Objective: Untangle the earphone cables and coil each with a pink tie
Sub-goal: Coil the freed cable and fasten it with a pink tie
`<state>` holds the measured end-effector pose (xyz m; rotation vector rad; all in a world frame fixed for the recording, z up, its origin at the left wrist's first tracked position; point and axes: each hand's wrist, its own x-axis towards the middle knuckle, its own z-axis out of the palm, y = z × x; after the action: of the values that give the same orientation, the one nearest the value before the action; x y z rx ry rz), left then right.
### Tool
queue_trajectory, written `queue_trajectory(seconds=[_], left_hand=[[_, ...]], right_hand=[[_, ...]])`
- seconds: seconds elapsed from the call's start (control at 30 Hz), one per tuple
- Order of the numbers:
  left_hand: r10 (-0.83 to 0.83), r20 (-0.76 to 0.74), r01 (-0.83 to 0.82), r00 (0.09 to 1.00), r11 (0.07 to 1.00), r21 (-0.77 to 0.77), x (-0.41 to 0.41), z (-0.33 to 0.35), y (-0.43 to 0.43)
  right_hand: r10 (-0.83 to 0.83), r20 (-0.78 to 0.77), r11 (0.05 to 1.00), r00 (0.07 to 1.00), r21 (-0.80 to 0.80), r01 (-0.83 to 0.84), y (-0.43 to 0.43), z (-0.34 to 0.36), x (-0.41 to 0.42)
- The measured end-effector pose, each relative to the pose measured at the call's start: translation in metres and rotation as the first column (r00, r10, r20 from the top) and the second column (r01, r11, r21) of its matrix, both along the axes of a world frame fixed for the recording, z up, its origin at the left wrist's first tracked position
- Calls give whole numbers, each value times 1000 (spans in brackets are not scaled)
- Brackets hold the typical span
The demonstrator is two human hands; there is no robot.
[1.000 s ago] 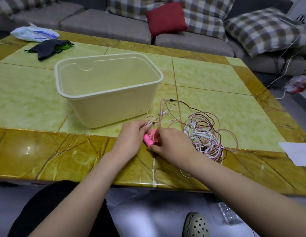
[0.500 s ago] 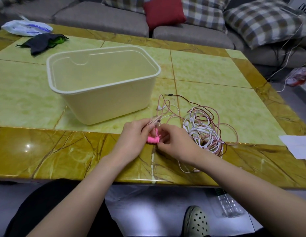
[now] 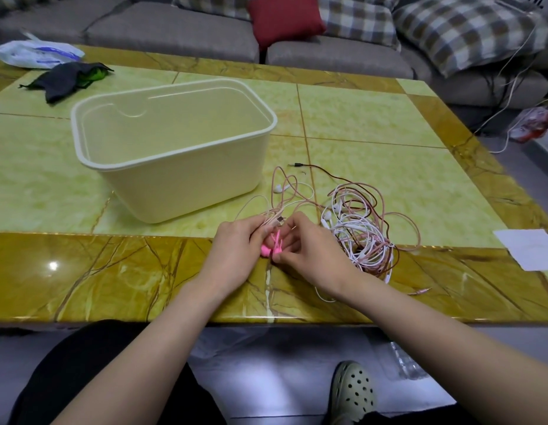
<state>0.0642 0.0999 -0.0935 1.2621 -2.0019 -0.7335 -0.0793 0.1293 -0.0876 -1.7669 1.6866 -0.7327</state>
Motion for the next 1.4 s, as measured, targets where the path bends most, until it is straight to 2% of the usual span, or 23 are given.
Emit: queue_trajectory(seconds=[0.07, 0.23, 0.33, 0.53, 0.77, 0.93, 1.03, 1.13, 1.4], left_hand=[[-2, -6, 2, 1000, 1000, 18, 0, -1, -1], [29, -158, 3, 987, 980, 200, 1, -2, -1], [32, -189, 17, 981, 968, 250, 0, -1, 0], [10, -73, -1, 997, 992, 126, 0, -4, 4], [5, -23, -4, 1000, 998, 62, -2, -6, 5], [5, 4, -5, 1000, 1000, 28, -1, -7, 7], [36, -15, -35, 999, 999, 41, -2, -5, 7], [45, -3, -44, 999, 998, 46, -2, -5, 7], [23, 10, -23, 1000, 1000, -18, -3, -5, 10]], right_hand=[[-11, 20, 1000, 1000, 11, 11, 1, -1, -3], [-64, 82, 998, 995, 24, 62, 5, -5, -9], [-73, 114, 997, 991, 14, 72, 4, -5, -4], [-74, 162, 997, 984, 15, 73, 3, -8, -2], [-100, 271, 993, 957, 91, 78, 4, -10, -7], [-53, 148, 998, 988, 33, 49, 9, -6, -9], [-36, 187, 999, 982, 34, 31, 12, -9, -7], [-98, 213, 995, 972, -8, 102, 13, -14, 0], [-115, 127, 985, 985, -111, 129, 19, -17, 6]])
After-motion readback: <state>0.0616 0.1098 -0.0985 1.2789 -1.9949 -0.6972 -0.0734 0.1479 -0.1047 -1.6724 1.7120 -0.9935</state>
